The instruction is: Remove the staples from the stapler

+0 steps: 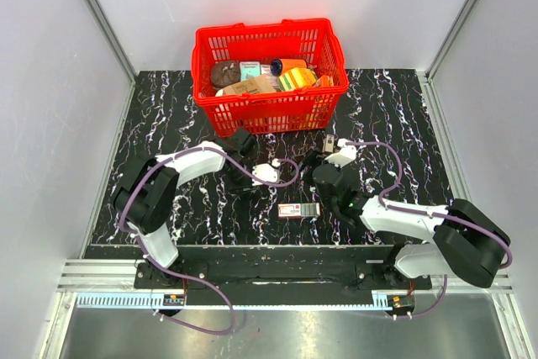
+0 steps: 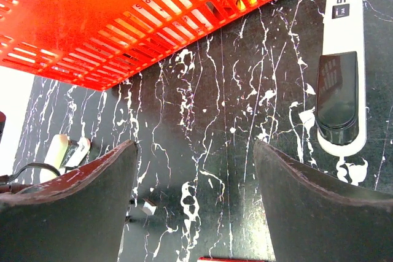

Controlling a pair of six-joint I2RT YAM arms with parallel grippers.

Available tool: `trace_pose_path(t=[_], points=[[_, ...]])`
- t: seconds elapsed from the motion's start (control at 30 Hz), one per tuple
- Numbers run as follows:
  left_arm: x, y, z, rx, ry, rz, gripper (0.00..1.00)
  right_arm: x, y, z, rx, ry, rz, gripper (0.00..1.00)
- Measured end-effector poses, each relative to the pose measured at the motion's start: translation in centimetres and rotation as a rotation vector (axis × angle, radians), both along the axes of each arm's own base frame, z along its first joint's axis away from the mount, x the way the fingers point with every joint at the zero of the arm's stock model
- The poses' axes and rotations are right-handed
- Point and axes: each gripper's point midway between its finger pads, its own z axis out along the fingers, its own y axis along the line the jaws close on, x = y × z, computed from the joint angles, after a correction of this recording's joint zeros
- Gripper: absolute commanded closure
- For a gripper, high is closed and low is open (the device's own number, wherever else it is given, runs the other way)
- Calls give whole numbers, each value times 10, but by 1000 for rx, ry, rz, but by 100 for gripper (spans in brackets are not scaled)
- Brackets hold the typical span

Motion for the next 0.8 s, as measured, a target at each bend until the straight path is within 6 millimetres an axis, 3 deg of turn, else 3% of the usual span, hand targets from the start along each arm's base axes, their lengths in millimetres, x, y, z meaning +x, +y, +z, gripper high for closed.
trace_pose_path(t=[0.33,0.5,0.6,0.8], points=[[1,-1,2,8,8,47,82,-1,-1,4,7,-10,1,17],[-2,-1,12,9,50,113,84,-4,-6,26,26,-54,8,14],[11,-9,41,-50,39,179,85,-7,-11,50,62,-103,11,14],[45,-25,144,-284,-101,298,84,-15,-16,71,70,-125,36,13]])
